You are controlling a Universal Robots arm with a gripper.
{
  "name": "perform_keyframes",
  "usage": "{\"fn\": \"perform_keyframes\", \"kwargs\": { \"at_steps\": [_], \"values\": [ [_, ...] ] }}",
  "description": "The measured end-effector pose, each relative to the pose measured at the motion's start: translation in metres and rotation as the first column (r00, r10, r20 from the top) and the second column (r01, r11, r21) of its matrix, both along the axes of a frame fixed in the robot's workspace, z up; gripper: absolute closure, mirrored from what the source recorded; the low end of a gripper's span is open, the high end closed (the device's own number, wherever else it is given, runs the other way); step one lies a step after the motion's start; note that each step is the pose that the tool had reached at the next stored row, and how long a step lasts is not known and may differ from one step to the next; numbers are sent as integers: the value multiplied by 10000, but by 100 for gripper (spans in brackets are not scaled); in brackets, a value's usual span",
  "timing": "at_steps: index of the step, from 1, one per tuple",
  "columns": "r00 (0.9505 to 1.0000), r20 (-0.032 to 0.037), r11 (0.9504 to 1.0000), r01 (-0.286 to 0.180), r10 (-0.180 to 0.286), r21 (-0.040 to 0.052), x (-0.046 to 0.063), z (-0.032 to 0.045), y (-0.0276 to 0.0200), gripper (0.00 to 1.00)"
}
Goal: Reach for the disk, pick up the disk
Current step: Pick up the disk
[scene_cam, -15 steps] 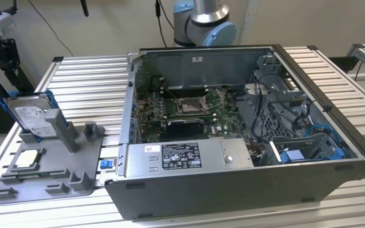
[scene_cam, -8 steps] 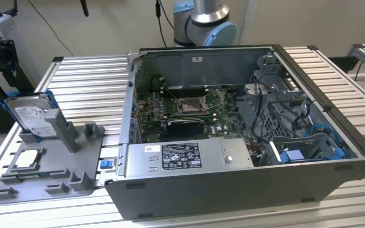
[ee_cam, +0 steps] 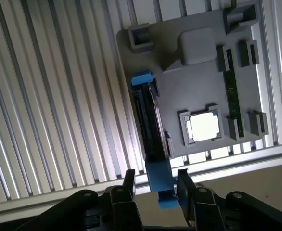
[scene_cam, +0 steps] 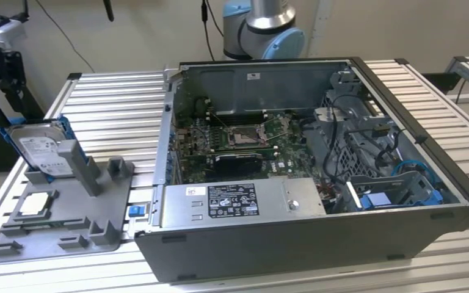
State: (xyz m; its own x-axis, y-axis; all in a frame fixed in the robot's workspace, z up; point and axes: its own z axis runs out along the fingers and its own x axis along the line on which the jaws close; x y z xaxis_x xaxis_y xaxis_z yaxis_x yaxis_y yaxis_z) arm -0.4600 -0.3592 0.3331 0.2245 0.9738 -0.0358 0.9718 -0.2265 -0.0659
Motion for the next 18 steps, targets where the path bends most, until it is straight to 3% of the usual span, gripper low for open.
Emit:
{"fn": "perform_keyframes", "kwargs": {
  "at_steps": [3,6,18],
  "values": [
    [10000,-54,10000,-18,18,-7,7,-1,-24,0],
    [10000,-56,10000,-74,74,-10,6,-43,-27,0],
    [9997,17,9998,-223,223,-10,7,-263,-28,0]
  ]
}}
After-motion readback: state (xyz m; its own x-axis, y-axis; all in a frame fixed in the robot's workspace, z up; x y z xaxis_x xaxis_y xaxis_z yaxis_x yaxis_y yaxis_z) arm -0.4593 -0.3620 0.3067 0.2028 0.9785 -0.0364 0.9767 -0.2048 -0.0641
